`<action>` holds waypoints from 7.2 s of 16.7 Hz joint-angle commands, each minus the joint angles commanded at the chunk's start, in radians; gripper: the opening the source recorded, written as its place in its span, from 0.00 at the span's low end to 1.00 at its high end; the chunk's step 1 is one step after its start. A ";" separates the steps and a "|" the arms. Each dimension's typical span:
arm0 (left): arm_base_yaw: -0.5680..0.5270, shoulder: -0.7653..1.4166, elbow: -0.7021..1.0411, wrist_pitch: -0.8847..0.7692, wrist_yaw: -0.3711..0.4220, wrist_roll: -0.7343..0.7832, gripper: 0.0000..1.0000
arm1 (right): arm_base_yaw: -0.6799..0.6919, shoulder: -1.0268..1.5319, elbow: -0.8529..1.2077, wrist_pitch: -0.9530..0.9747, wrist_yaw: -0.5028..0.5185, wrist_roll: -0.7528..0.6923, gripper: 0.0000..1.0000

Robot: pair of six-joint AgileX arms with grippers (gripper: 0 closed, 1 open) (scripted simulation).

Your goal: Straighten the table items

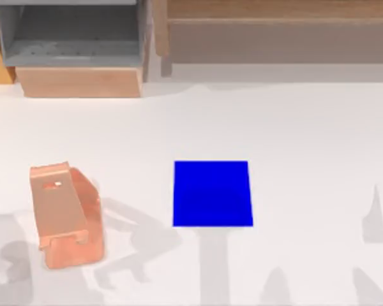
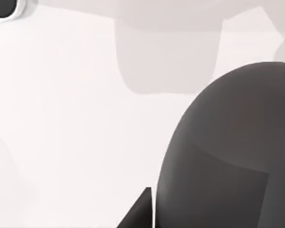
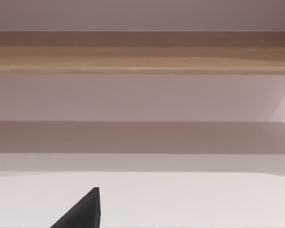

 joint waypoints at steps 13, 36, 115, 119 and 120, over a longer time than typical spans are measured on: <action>-0.268 0.209 0.272 0.015 -0.009 0.410 0.00 | 0.000 0.000 0.000 0.000 0.000 0.000 1.00; -1.199 0.934 0.945 -0.036 0.012 1.651 0.00 | 0.000 0.000 0.000 0.000 0.000 0.000 1.00; -0.035 0.735 0.433 0.295 -0.007 0.234 0.70 | 0.000 0.000 0.000 0.000 0.000 0.000 1.00; -0.035 0.735 0.433 0.295 -0.007 0.234 0.40 | 0.000 0.000 0.000 0.000 0.000 0.000 1.00; -0.035 0.735 0.433 0.295 -0.007 0.234 0.32 | 0.000 0.000 0.000 0.000 0.000 0.000 1.00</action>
